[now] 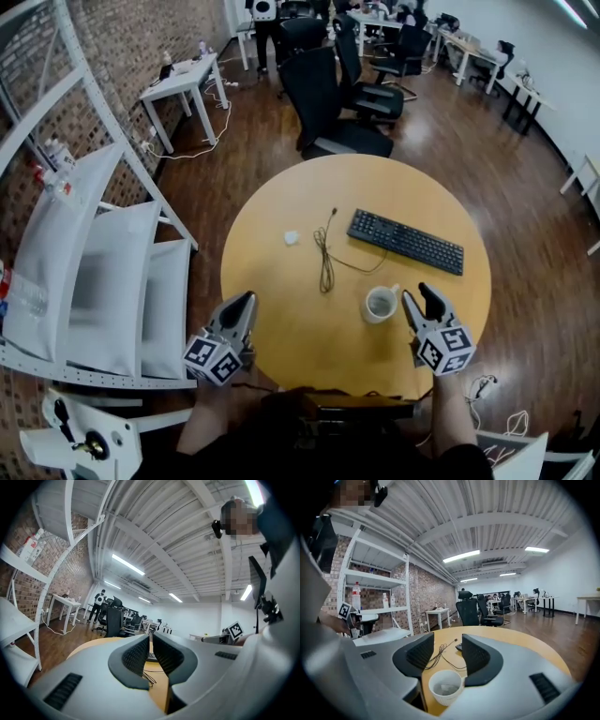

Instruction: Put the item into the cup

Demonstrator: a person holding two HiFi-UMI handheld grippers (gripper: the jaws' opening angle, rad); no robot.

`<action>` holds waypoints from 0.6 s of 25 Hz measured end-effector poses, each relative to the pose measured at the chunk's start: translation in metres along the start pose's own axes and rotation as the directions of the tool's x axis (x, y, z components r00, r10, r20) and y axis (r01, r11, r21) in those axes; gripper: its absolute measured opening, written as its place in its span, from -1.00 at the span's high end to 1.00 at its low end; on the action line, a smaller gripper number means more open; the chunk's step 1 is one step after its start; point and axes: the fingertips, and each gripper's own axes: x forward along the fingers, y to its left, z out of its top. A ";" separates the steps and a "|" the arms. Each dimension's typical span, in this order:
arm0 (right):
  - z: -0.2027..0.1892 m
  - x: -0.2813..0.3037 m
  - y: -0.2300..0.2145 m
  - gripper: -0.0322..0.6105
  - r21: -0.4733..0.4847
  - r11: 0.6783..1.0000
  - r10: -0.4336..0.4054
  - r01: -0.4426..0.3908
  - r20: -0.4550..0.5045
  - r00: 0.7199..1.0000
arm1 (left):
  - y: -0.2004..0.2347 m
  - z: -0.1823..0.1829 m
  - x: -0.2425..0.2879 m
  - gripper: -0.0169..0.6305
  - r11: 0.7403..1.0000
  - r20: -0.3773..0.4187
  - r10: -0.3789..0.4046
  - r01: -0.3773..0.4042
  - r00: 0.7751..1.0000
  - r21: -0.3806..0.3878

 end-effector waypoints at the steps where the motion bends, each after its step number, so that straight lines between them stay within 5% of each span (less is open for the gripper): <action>1: 0.006 -0.006 -0.002 0.37 0.014 1.000 -0.006 0.005 0.025 1.000 | -0.001 0.001 0.003 0.90 1.000 0.002 -0.007 0.007 1.000 0.003; 8: 0.034 -0.057 -0.010 0.59 0.054 0.996 -0.079 0.071 0.162 0.984 | -0.017 -0.001 0.016 0.90 0.998 -0.018 -0.054 0.054 0.998 0.024; 15: 0.016 -0.112 -0.045 0.87 0.113 0.974 -0.217 0.196 0.211 0.953 | -0.033 -0.007 0.026 0.90 0.995 -0.035 -0.091 0.093 0.995 0.030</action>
